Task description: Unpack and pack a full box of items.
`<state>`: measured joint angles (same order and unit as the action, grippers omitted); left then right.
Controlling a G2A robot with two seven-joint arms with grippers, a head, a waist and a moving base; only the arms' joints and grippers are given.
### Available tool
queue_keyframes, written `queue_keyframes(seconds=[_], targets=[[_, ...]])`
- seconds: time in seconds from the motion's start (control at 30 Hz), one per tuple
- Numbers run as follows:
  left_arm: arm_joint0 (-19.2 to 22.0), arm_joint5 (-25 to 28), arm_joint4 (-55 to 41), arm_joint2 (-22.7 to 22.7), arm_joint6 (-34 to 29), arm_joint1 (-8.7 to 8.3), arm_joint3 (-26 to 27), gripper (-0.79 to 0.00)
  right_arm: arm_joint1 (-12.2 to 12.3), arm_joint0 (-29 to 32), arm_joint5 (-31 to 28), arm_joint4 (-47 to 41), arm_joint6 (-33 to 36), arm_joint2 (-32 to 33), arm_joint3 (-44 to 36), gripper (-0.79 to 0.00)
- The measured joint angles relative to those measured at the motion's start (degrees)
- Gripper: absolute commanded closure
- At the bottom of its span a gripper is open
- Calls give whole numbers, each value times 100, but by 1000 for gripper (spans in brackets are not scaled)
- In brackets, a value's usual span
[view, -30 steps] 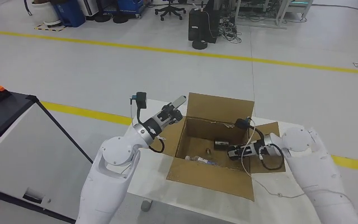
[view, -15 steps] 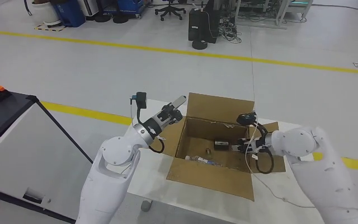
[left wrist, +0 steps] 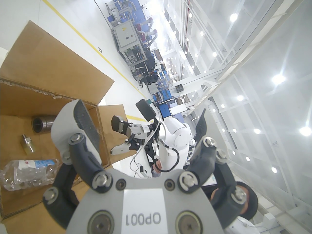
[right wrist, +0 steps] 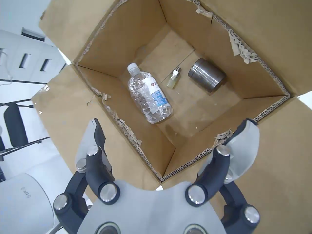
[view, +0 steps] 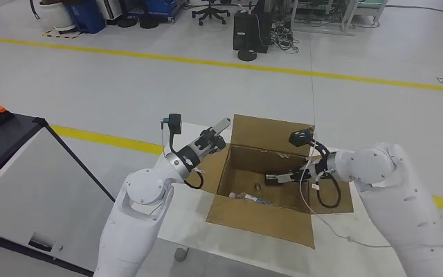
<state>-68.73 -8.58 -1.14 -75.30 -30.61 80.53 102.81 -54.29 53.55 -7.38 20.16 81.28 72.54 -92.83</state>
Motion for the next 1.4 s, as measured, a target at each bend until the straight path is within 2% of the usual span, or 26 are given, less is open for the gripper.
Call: queue_keyframes(seconds=[0.17,0.33,0.57,1.4], targets=[[0,0,0,0,0,0,0,-785,172,763,-215,-515,0,899,-185,-785],[0,0,0,0,0,0,0,-785,268,1451,-410,-977,-76,1503,-196,-785],[0,0,0,0,0,0,0,-785,374,2357,-1195,-1936,-49,2320,-188,-785],[0,0,0,0,0,0,0,-785,378,2392,-1245,-1993,-51,2358,-190,-785]])
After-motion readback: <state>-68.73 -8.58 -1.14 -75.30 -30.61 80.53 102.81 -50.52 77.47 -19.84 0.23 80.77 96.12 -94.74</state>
